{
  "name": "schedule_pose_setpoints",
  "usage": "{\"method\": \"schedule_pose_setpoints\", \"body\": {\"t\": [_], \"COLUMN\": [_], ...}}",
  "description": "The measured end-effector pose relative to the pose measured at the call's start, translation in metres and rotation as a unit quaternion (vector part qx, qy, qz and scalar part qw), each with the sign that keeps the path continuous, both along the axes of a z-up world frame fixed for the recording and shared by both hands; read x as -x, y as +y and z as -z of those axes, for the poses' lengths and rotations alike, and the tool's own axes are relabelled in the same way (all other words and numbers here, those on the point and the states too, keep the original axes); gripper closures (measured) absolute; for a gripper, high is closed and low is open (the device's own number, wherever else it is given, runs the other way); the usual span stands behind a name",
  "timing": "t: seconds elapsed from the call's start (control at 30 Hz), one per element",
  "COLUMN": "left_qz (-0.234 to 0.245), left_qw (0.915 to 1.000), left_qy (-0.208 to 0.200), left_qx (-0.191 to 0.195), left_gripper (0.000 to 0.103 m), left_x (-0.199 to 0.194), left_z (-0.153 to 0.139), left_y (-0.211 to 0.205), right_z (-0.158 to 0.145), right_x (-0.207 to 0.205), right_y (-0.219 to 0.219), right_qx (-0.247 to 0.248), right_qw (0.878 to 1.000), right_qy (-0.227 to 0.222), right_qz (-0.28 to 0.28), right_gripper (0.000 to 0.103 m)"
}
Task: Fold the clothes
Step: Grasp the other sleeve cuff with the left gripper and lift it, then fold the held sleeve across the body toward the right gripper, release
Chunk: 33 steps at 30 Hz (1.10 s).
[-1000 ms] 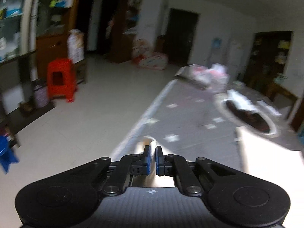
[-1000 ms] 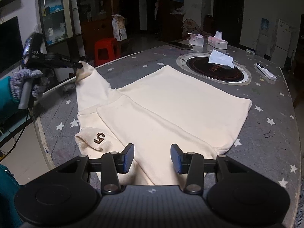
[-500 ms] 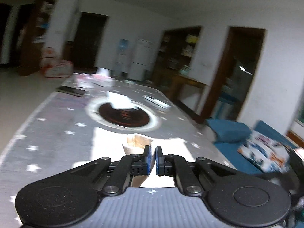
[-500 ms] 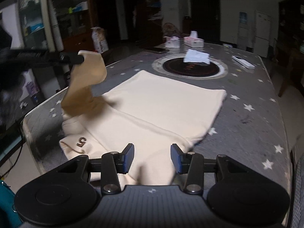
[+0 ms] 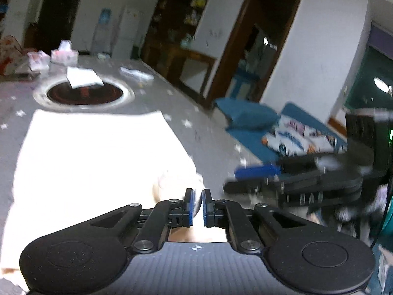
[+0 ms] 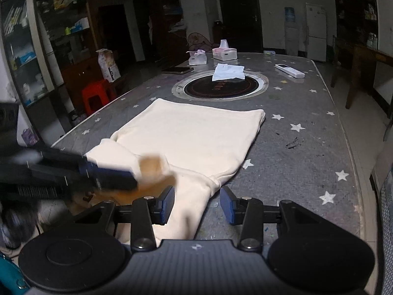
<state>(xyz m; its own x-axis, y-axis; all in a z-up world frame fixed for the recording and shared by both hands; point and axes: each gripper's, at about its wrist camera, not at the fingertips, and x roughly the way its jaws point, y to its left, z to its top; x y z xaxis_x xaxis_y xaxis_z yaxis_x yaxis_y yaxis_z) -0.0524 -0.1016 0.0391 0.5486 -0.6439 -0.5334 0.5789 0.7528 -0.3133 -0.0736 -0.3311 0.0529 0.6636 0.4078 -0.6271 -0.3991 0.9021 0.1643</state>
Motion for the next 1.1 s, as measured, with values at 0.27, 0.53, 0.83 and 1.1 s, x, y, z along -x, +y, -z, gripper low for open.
{"method": "schedule_pose_setpoints", "body": {"t": [0.27,0.53,0.83,1.1], "left_qz": [0.006,-0.105,-0.163,-0.153], "left_qw": [0.9998,0.9928,0.9829,0.9829], "left_qy": [-0.016,-0.023,0.0,0.003], "left_qx": [-0.012,-0.051,-0.086,-0.103], "left_gripper": [0.083,0.083,0.072,0.067], "left_x": [0.01,0.006,0.017,0.028], "left_z": [-0.008,-0.011,0.005,0.018], "left_y": [0.023,0.093,0.146,0.151], "right_z": [-0.003,0.015,0.031,0.033], "right_x": [-0.011,-0.027,-0.035,-0.036], "right_y": [0.015,0.042,0.051,0.059], "right_qx": [-0.01,-0.011,-0.004,0.007], "right_qw": [1.0,0.998,0.997,0.997], "right_qy": [0.003,0.033,0.063,0.069], "right_qz": [-0.016,-0.046,-0.037,-0.034], "right_gripper": [0.061,0.062,0.069,0.084]}}
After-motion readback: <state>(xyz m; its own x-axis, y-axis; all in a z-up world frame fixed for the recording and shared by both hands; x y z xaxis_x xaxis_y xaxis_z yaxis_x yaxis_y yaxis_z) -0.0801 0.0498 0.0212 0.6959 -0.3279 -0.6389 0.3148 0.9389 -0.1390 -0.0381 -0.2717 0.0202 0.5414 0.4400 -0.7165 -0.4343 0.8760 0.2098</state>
